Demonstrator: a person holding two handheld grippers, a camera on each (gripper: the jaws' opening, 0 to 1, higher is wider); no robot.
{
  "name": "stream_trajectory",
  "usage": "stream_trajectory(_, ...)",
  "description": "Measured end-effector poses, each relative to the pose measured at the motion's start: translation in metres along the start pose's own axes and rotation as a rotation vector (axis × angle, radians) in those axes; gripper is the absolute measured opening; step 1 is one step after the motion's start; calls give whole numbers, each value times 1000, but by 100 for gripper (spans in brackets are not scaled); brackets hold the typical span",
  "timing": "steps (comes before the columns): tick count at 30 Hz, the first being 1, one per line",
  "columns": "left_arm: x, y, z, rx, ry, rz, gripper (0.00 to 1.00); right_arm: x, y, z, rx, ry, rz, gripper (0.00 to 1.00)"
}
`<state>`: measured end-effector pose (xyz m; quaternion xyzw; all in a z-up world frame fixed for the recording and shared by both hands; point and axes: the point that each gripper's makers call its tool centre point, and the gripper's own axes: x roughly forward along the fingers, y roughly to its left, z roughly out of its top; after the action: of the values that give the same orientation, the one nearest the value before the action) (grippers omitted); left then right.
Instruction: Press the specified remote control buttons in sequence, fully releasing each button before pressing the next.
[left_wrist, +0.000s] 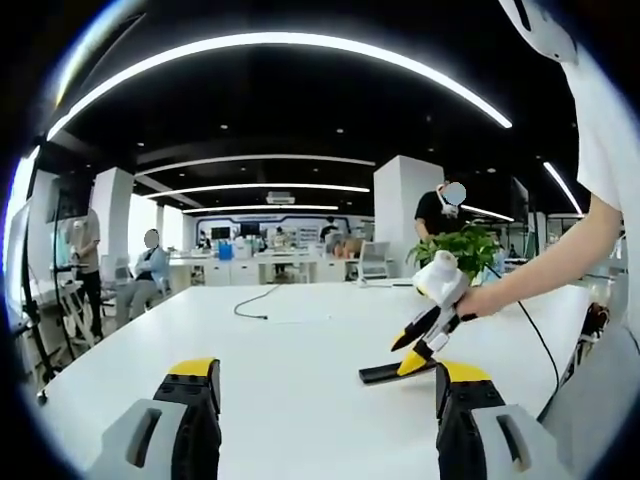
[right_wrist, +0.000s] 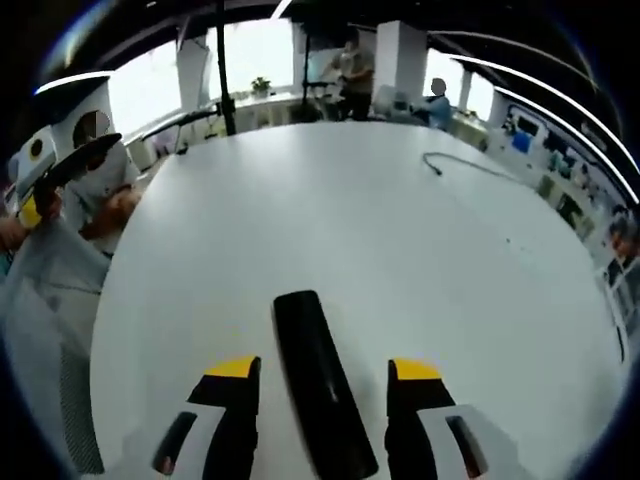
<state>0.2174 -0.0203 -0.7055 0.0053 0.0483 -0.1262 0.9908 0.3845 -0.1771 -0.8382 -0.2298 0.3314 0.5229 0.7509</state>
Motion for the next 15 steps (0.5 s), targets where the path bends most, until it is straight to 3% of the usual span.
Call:
stream_trajectory(10,0,-2,1,-3,-3,-8,92,-21,3,11,74,-107,-73,65)
stream_trajectory(13,0,-2,1,-5,-4,-12,92,-30,5,22,153,-182,-88,69)
stream_trajectory(15,0,-2,0,-4,-4,-12,92,-35,6,24,159,-198,-102,69)
